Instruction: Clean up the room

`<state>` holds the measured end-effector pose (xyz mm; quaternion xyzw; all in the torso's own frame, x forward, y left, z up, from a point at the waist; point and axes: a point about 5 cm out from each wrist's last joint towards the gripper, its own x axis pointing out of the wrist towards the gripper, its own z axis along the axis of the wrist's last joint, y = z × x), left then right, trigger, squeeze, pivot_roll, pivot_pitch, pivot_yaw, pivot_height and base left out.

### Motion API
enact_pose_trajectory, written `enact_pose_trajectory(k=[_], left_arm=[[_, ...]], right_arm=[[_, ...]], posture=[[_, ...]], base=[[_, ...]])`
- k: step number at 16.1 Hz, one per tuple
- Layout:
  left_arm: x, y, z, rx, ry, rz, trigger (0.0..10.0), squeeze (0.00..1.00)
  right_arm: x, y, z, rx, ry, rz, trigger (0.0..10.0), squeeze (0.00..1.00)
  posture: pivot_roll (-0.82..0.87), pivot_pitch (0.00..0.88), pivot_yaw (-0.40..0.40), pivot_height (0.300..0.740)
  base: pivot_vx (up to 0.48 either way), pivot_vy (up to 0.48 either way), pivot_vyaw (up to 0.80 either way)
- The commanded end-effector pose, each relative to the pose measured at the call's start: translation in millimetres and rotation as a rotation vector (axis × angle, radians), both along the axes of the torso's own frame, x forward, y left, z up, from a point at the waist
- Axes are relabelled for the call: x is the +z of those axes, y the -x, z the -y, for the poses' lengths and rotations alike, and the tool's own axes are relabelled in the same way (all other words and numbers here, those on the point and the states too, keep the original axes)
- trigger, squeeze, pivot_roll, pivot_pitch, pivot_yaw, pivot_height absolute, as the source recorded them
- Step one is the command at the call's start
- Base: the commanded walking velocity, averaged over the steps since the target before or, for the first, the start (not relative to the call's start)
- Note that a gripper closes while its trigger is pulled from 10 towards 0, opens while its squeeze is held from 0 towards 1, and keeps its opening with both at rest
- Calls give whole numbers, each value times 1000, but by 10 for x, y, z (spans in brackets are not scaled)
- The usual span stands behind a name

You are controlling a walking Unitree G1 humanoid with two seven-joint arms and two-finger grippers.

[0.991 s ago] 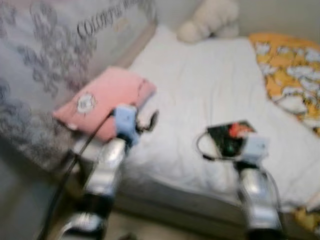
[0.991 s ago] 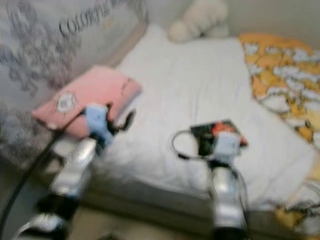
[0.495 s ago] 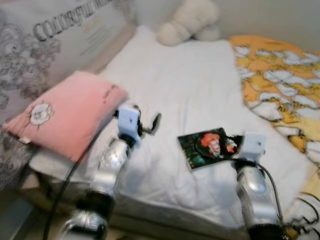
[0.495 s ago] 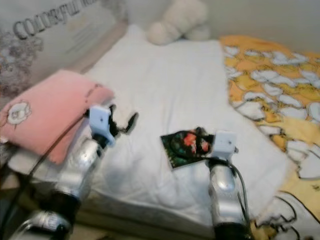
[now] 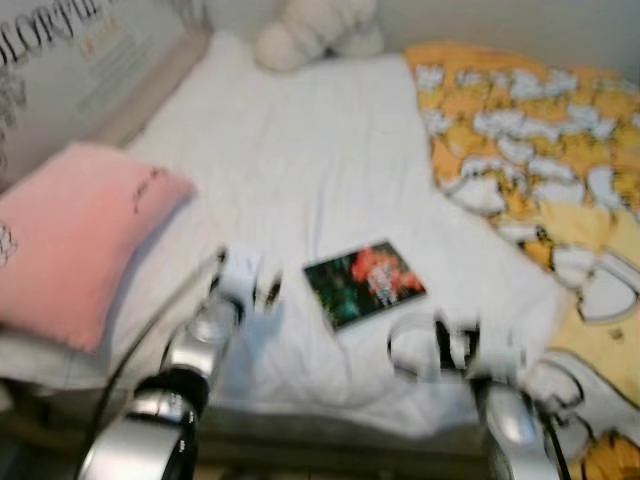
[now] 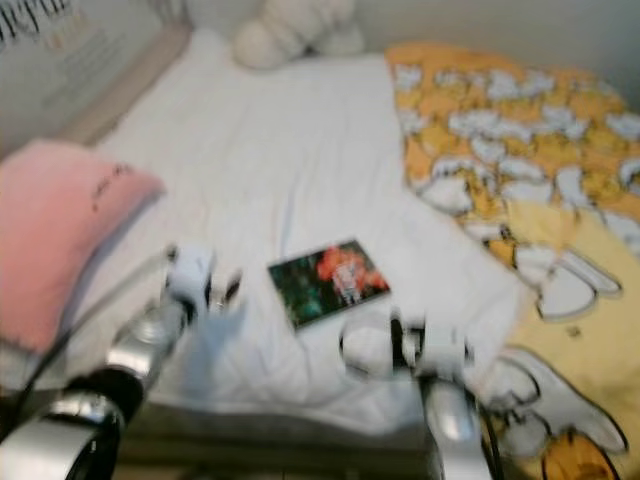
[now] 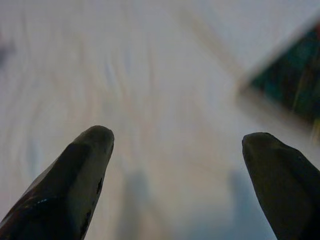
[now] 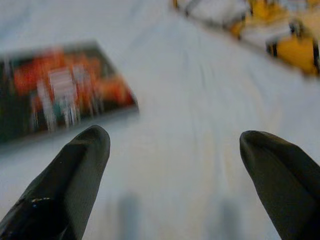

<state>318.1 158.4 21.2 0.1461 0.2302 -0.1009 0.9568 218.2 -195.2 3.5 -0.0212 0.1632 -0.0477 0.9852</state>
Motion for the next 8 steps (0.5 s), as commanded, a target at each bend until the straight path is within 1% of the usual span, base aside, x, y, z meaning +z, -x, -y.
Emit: enact_pose_trajectory(k=[1, 2, 3, 4, 5, 6, 8], left_arm=[[-13, -13, 33, 7, -34, -19, 10000, 0], [-53, 23, 85, 3, -8, -25, 10000, 0], [-85, 52, 148, -17, 0, -32, 10000, 0], [-144, 123, 365, -73, 36, -33, 10000, 0], [-150, 150, 553, -87, 58, -8, 10000, 0], [-144, 150, 580, -84, 61, 3, 10000, 0], [-189, 192, 620, -91, 26, -7, 10000, 0]], right_arm=[[108, 7, 40, 23, 34, 32, 10000, 0], [140, 75, 54, 32, 41, 36, 10000, 0], [146, 105, 54, 42, 47, 34, 10000, 0], [146, 187, 45, 71, 64, 22, 10000, 0], [182, 282, 30, 120, 81, 33, 10000, 0], [187, 318, 28, 129, 78, 33, 10000, 0], [144, 506, 37, 147, 72, -11, 10000, 0]], posture=[[-53, 0, -43, 740], [-67, 0, -50, 740], [-69, 0, -53, 740], [-84, 14, -64, 740], [-95, 37, -70, 740], [-96, 49, -73, 740], [-102, 68, -73, 740]], base=[[0, 0, 0], [0, 0, 0], [0, 0, 0], [0, 0, 0], [0, 0, 0], [0, 0, 0], [0, 0, 0]])
